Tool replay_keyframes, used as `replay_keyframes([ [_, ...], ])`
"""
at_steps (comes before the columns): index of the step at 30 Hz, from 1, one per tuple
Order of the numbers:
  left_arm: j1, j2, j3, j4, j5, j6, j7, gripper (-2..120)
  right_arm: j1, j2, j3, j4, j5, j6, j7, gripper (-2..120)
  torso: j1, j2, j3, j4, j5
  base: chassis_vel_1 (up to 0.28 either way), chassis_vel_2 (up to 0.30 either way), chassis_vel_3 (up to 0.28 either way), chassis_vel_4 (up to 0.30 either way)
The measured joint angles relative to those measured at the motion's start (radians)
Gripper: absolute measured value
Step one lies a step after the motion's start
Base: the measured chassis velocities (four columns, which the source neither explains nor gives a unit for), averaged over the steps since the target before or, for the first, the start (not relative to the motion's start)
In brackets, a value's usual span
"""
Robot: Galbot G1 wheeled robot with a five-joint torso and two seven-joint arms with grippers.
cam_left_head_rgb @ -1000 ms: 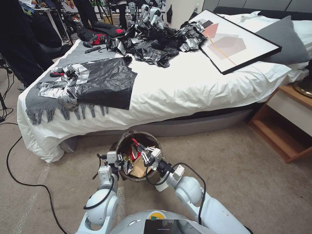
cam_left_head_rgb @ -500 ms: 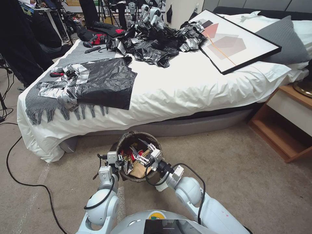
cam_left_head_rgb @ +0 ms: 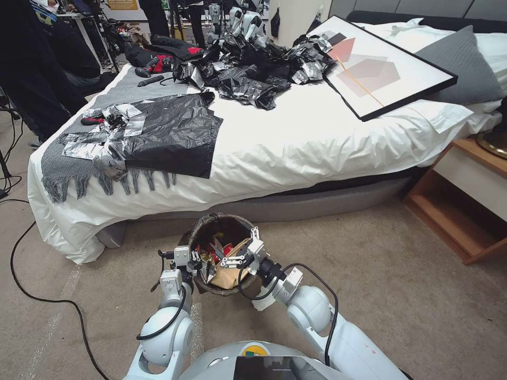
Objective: Pick up the trash bin, then pick up the garbage from the floor and place it into the trash bin.
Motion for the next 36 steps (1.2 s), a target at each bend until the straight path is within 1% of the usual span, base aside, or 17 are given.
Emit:
replay_keyframes([
  [3, 0.000, 0.000, -0.003, 0.001, -0.001, 0.000, 0.000, 3, -0.016, 0.011, 0.032, 0.058, -0.029, 0.001, 0.032, 100, 0.000, 0.000, 0.000, 0.0001, 0.0000, 0.000, 0.000, 0.000, 0.000],
  [4, 0.000, 0.000, -0.003, 0.001, -0.001, 0.000, 0.000, 3, -0.016, 0.011, 0.032, 0.058, -0.029, 0.001, 0.032, 100, 0.000, 0.000, 0.000, 0.0001, 0.0000, 0.000, 0.000, 0.000, 0.000],
  [6, 0.001, 0.002, -0.013, -0.002, -0.008, -0.001, 0.001, 3, -0.065, 0.042, 0.121, 0.174, -0.087, -0.026, 0.136, 100, 0.000, 0.000, 0.000, 0.0001, 0.0000, 0.000, 0.000, 0.000, 0.000],
  [7, 0.001, 0.002, -0.013, -0.002, -0.008, -0.001, 0.001, 3, -0.065, 0.042, 0.121, 0.174, -0.087, -0.026, 0.136, 100, 0.000, 0.000, 0.000, 0.0001, 0.0000, 0.000, 0.000, 0.000, 0.000],
  [8, 0.000, 0.004, -0.019, -0.004, -0.013, -0.002, 0.001, 3, -0.095, 0.052, 0.171, 0.211, -0.109, -0.036, 0.167, 100, 0.000, 0.000, 0.000, 0.0001, 0.0000, 0.000, 0.000, 0.000, 0.000],
  [9, 0.000, 0.005, -0.021, -0.004, -0.015, -0.002, 0.001, 3, -0.111, 0.056, 0.195, 0.223, -0.117, -0.037, 0.174, 100, 0.000, 0.000, 0.000, 0.0000, 0.0000, 0.000, 0.000, 0.000, 0.000],
  [10, 0.000, 0.005, -0.021, -0.004, -0.015, -0.002, 0.001, 3, -0.111, 0.056, 0.195, 0.223, -0.117, -0.037, 0.174, 100, 0.000, 0.000, 0.000, 0.0000, 0.0000, 0.000, 0.000, 0.000, 0.000],
  [11, -0.001, 0.007, -0.024, -0.005, -0.019, -0.002, 0.001, 3, -0.143, 0.065, 0.238, 0.243, -0.132, -0.038, 0.185, 100, 0.000, 0.000, 0.000, 0.0000, 0.0001, 0.000, 0.000, 0.000, 0.000],
  [14, -0.004, 0.010, -0.030, -0.005, -0.029, -0.004, 0.002, 3, -0.234, 0.087, 0.313, 0.264, -0.170, -0.039, 0.236, 100, 0.000, 0.000, 0.000, -0.0002, 0.0000, 0.000, 0.000, 0.000, 0.000],
  [16, -0.004, 0.010, -0.032, -0.005, -0.032, -0.005, 0.002, 3, -0.265, 0.098, 0.331, 0.262, -0.180, -0.039, 0.254, 100, 0.000, 0.000, 0.000, -0.0003, 0.0000, 0.000, 0.000, 0.000, 0.000],
  [18, -0.004, 0.011, -0.033, -0.005, -0.036, -0.006, 0.002, 3, -0.307, 0.113, 0.364, 0.241, -0.193, -0.029, 0.270, 100, 0.000, 0.000, 0.000, -0.0001, 0.0001, 0.000, 0.000, 0.000, 0.000],
  [21, -0.003, 0.012, -0.034, -0.007, -0.038, -0.006, 0.002, 3, -0.334, 0.120, 0.386, 0.219, -0.195, -0.020, 0.276, 100, 0.000, 0.000, 0.000, 0.0000, 0.0001, 0.000, 0.000, 0.000, 0.000],
  [26, -0.002, 0.014, -0.036, -0.011, -0.041, -0.006, 0.001, 3, -0.354, 0.121, 0.399, 0.169, -0.186, -0.021, 0.277, 100, 0.000, 0.000, 0.000, -0.0001, 0.0000, 0.000, 0.000, 0.000, 0.000],
  [29, -0.002, 0.014, -0.036, -0.014, -0.041, -0.006, 0.001, 3, -0.350, 0.116, 0.393, 0.128, -0.160, -0.047, 0.274, 100, 0.000, 0.000, 0.000, 0.0000, 0.0000, 0.000, 0.000, 0.000, 0.000],
  [33, -0.001, 0.015, -0.035, -0.019, -0.041, -0.006, 0.001, 3, -0.291, 0.078, 0.352, -0.014, -0.082, -0.104, 0.248, 100, 0.000, 0.000, 0.000, 0.0000, 0.0002, 0.000, 0.000, 0.000, 0.000],
  [34, -0.001, 0.015, -0.035, -0.019, -0.041, -0.006, 0.001, 3, -0.291, 0.078, 0.352, -0.014, -0.082, -0.104, 0.248, 100, 0.000, 0.000, 0.000, 0.0000, 0.0002, 0.000, 0.000, 0.000, 0.000],
  [36, -0.001, 0.016, -0.035, -0.020, -0.041, -0.006, 0.001, 3, -0.252, 0.059, 0.333, -0.085, -0.049, -0.134, 0.220, 100, 0.000, 0.000, 0.000, 0.0001, 0.0002, 0.000, 0.000, 0.000, 0.000],
])
